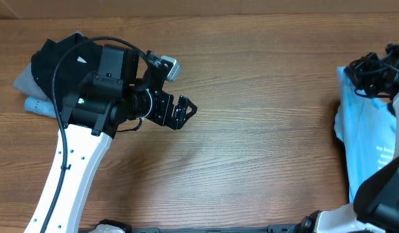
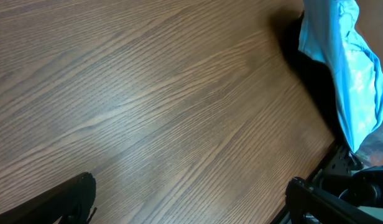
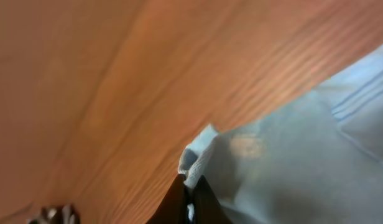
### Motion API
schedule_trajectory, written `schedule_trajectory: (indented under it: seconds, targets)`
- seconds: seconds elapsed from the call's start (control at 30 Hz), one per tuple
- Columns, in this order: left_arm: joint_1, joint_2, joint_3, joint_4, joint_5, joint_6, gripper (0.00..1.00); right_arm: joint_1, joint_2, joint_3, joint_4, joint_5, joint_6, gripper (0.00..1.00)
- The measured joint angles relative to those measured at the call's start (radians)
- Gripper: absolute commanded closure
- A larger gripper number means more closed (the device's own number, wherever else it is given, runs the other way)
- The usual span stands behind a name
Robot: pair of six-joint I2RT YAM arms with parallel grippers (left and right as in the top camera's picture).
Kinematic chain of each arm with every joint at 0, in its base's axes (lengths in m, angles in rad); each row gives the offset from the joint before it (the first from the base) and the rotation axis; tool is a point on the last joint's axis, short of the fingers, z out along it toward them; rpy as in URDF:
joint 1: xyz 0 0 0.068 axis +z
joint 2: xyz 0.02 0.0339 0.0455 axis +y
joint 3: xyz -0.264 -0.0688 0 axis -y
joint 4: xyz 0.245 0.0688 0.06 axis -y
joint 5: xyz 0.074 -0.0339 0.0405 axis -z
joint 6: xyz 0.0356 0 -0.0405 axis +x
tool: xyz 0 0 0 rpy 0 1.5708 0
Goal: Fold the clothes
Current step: 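Lift the blue T-shirt with the right gripper and drag it to table center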
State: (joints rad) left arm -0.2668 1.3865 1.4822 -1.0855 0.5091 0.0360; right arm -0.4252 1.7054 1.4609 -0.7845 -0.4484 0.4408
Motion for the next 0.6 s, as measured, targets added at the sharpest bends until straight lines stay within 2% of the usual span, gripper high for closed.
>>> schedule_trajectory:
  seconds: [0.23,0.6]
  targets:
    - [0.0,0.0,0.0,-0.001,0.0,0.0,0.0,0.074,-0.013,0.019,0.029,-0.043,-0.023,0.96]
    - [0.0,0.0,0.0,0.0,0.0,0.0,0.0,0.095,-0.04,0.215,0.032,-0.176,-0.034,0.96]
